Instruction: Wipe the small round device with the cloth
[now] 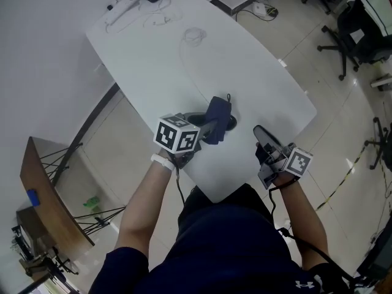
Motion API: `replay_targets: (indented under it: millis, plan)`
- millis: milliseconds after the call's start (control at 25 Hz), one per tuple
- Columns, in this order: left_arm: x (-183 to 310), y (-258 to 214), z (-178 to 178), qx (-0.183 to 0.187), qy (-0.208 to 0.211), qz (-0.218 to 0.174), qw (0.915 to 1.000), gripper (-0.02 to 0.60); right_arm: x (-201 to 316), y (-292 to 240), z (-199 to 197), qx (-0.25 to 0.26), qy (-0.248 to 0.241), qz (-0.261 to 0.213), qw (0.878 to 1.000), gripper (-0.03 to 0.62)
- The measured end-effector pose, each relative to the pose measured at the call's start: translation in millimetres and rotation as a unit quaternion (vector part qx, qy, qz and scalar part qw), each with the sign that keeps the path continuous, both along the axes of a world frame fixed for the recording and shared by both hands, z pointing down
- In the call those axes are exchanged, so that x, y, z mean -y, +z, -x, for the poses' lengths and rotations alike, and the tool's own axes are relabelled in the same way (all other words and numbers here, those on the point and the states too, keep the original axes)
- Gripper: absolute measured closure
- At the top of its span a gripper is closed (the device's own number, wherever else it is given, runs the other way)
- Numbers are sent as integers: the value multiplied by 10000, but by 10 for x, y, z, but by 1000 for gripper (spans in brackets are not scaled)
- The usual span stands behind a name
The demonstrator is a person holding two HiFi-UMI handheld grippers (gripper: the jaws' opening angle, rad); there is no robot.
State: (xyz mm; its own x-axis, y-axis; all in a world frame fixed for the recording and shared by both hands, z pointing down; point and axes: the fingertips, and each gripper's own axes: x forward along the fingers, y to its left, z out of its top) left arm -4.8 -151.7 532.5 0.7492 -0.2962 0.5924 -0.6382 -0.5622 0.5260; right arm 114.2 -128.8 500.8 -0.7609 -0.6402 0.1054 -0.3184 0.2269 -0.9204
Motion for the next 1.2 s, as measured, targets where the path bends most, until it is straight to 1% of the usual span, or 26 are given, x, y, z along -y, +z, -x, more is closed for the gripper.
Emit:
replay_targets:
  millis: [240, 480, 600, 720, 920, 1040, 1120, 1200]
  plan:
    - [102, 142, 67, -108, 146, 280, 9994, 502, 107, 111, 41, 24, -21, 152, 9999, 511]
    - [196, 349, 152, 133, 397, 418, 9982, 502, 148, 180, 98, 50, -90, 245, 9996, 511]
    - [223, 504, 166, 418, 602, 454, 9963, 502, 157, 179, 95, 56, -106, 237, 9996, 511]
    - [220, 675, 164, 758, 879, 482, 9921, 502, 160, 200, 63, -29, -64, 265, 9996, 511]
    - [194, 902, 111, 1033, 1202, 556, 9858, 502, 144, 204, 43, -23, -26, 273, 9996, 513]
    - [205, 965, 107, 1350, 1225, 470, 9821, 502, 108, 171, 2, -137, 10, 219, 9997, 513]
    - [214, 989, 119, 1573, 1173, 363, 9799, 502, 53, 126, 20, -39, 5, 193, 9998, 514]
    - [206, 979, 129, 1646, 1077, 261, 9801, 502, -6, 84, 31, -6, 12, 146, 9999, 514]
